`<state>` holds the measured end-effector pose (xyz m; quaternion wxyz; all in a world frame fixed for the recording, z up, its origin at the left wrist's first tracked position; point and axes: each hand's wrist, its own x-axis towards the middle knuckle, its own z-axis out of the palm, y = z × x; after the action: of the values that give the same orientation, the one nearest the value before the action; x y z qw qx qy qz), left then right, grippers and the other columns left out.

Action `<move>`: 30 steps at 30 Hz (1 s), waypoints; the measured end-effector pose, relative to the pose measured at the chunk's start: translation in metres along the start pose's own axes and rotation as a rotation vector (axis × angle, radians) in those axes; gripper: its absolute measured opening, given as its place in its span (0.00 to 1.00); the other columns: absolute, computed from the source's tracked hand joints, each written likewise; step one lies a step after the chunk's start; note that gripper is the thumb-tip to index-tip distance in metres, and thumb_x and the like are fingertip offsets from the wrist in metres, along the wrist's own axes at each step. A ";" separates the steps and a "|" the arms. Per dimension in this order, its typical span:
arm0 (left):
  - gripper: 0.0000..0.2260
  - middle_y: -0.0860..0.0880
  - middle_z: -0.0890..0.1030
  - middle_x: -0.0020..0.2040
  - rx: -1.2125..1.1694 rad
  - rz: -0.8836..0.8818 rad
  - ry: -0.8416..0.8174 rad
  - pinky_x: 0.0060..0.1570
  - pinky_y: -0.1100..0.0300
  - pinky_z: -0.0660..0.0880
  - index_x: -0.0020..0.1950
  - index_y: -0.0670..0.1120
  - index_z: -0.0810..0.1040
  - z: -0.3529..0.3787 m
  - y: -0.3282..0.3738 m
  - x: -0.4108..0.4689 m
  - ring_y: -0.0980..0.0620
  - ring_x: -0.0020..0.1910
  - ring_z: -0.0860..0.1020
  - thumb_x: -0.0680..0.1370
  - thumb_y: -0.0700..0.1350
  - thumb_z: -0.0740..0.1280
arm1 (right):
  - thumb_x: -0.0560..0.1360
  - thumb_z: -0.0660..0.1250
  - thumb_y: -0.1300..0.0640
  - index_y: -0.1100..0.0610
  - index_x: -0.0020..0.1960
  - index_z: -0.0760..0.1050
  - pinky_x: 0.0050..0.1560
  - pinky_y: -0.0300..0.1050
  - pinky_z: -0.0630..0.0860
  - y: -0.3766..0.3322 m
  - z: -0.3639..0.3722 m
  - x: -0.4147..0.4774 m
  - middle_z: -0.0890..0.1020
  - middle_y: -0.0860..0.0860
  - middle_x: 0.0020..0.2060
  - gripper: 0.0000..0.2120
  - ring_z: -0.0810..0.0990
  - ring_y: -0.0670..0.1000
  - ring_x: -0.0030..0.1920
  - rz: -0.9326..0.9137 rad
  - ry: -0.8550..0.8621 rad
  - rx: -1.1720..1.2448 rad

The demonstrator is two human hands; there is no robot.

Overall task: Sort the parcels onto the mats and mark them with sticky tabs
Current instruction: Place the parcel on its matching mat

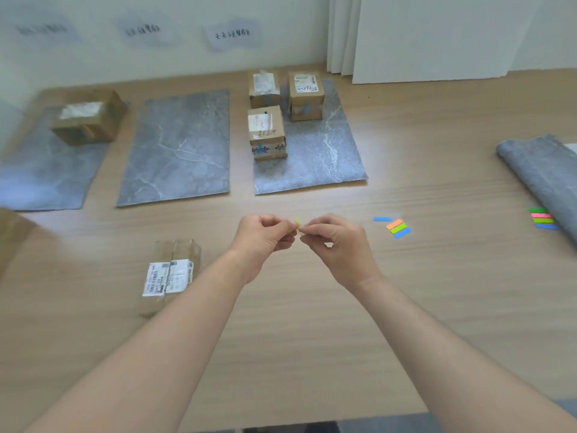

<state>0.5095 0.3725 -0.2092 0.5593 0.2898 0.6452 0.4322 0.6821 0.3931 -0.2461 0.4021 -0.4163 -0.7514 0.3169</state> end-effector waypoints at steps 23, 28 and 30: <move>0.05 0.43 0.81 0.35 0.225 0.094 0.173 0.51 0.41 0.79 0.41 0.47 0.84 -0.275 -0.164 -0.100 0.49 0.35 0.77 0.75 0.38 0.74 | 0.68 0.55 0.78 0.62 0.60 0.83 0.61 0.46 0.78 -0.128 0.239 -0.102 0.84 0.55 0.57 0.28 0.82 0.55 0.56 0.174 -0.067 -0.186; 0.02 0.47 0.83 0.35 0.232 0.105 0.205 0.50 0.43 0.81 0.40 0.50 0.86 -0.278 -0.193 -0.081 0.50 0.36 0.79 0.73 0.44 0.75 | 0.72 0.57 0.74 0.55 0.70 0.78 0.69 0.49 0.72 -0.116 0.265 -0.099 0.76 0.50 0.71 0.31 0.75 0.54 0.69 0.198 -0.293 -0.325; 0.01 0.51 0.84 0.36 0.250 0.111 0.223 0.50 0.47 0.82 0.41 0.50 0.86 -0.275 -0.201 -0.073 0.52 0.37 0.80 0.72 0.46 0.75 | 0.74 0.57 0.71 0.49 0.74 0.74 0.67 0.53 0.74 -0.112 0.270 -0.099 0.71 0.45 0.75 0.32 0.72 0.54 0.72 0.215 -0.379 -0.405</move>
<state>0.2788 0.1534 -0.3519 0.4193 0.3423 0.7350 0.4084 0.4385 0.2167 -0.3177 0.1277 -0.4986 -0.8125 0.2735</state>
